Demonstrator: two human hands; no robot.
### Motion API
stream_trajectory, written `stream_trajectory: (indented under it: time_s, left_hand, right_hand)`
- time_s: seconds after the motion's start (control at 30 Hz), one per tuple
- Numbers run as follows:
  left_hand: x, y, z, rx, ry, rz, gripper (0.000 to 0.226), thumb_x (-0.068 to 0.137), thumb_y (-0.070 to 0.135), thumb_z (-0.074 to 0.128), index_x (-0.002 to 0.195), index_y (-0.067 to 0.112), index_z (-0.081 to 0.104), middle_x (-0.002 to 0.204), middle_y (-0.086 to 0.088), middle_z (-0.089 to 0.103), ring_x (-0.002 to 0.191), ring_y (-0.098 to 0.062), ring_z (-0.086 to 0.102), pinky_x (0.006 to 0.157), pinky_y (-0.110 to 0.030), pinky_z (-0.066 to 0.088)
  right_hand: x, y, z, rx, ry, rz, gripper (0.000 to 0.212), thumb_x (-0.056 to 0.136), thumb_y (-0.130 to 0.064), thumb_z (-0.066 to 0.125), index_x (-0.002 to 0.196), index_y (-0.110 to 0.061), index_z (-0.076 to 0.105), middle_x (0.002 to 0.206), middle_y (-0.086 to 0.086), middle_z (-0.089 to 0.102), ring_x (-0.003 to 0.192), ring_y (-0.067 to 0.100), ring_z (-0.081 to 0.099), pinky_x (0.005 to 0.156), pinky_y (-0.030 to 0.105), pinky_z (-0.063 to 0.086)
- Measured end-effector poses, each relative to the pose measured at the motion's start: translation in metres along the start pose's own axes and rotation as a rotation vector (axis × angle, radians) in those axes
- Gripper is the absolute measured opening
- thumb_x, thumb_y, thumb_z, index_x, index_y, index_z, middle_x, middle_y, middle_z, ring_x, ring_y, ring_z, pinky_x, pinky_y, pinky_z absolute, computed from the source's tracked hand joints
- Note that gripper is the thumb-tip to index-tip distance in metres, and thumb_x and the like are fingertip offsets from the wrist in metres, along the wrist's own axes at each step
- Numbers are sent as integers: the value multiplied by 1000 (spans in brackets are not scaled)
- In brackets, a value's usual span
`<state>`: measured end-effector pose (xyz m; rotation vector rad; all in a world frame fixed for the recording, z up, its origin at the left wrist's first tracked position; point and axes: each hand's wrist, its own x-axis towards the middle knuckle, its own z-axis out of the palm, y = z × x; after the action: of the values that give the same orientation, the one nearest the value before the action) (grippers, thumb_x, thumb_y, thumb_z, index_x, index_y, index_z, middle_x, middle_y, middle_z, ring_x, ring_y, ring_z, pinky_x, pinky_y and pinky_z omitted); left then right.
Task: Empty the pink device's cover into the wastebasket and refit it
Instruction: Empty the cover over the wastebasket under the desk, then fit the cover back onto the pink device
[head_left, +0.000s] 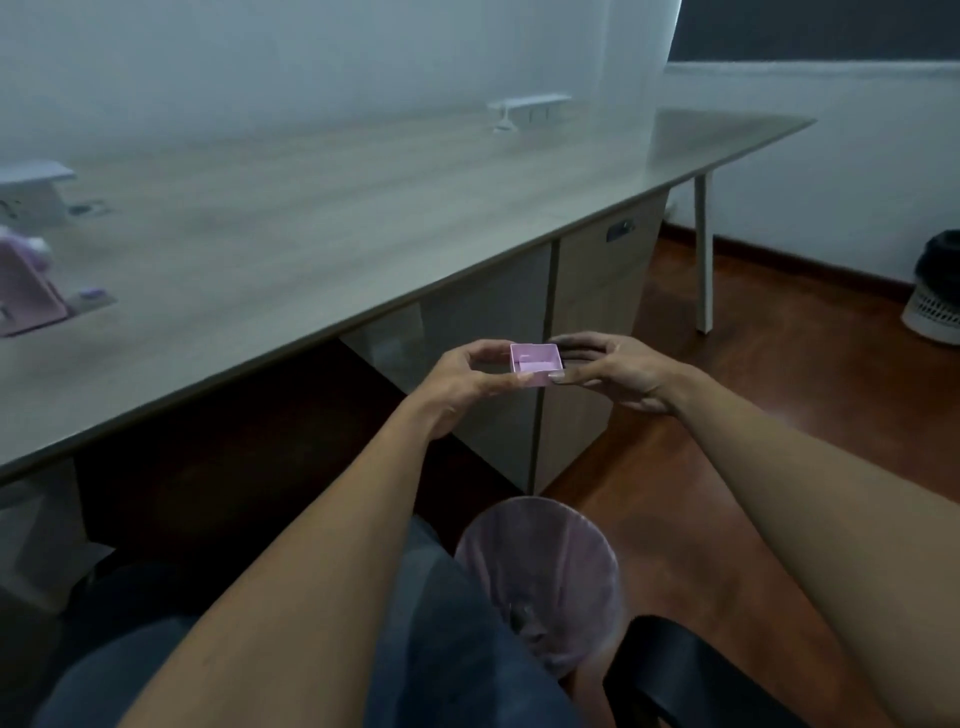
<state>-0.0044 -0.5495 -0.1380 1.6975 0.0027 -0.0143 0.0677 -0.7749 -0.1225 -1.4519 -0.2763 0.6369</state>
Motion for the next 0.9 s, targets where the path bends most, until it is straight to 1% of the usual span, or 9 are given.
stream_trajectory:
  time_s: [0.07,0.17,0.2,0.33,0.4,0.5,0.67,0.77,0.9]
  left_hand:
    - [3,21,-3,7,9,35,55,75,11,89,127,9,70,123,-9,75,115,-20,70,83,-21,56]
    - [4,54,-12,6,10,77,56,72,16,91,124,9,73,120,-9,76,110,-21,73,97,-32,55]
    - [4,66,-15,20,5,91,56,71,19,92,123,9,73,119,-9,77,107,-20,73,97,-33,54]
    - [-9,115,-35,47,16,136,48,76,14,88,122,6,74,117,-12,78,100,-16,73,94,-30,56]
    - [-19,135,-49,59,49,171,45,78,13,87,121,5,73,112,-9,79,96,-15,74,92,-28,56]
    - [-29,153,-68,100,83,218,46,81,12,85,124,4,71,116,-7,78,104,-15,75,91,-23,55]
    - [-51,179,-125,158,183,278,49,80,19,86,125,9,72,122,-5,76,114,-17,71,98,-24,52]
    - [-69,190,-162,156,244,300,47,83,15,84,127,6,71,124,-8,75,111,-14,72,90,-19,54]
    - [-96,202,-210,185,331,309,46,82,17,84,126,8,72,121,-5,77,113,-13,72,98,-23,53]
  right_hand:
    - [-3,-22,-1,-23,-14,-31,50,75,16,75,116,-12,70,129,13,70,115,18,69,93,23,58]
    - [-8,-55,2,-16,-44,-84,62,64,5,83,122,-10,68,130,14,69,123,21,65,100,27,54]
    - [-10,-66,5,-14,-56,-105,65,61,3,84,123,-9,67,130,15,69,123,22,65,101,27,54]
    - [-13,-108,25,46,-112,-182,59,66,9,76,123,-4,65,128,18,68,111,20,71,92,25,59]
    - [-10,-126,41,49,-141,-205,59,67,10,75,124,-3,65,127,17,69,109,19,72,91,24,59]
    - [-3,-142,62,45,-177,-250,59,70,10,74,127,-2,64,126,17,69,111,20,71,97,26,56]
    - [22,-172,119,3,-272,-338,44,82,16,68,121,-5,67,115,9,75,107,16,73,97,23,56]
    - [39,-188,160,-26,-337,-366,50,82,12,72,129,-3,64,121,10,74,115,19,71,101,25,53]
    - [59,-201,215,-51,-401,-409,56,81,7,76,134,0,61,127,10,72,121,19,68,105,29,50]
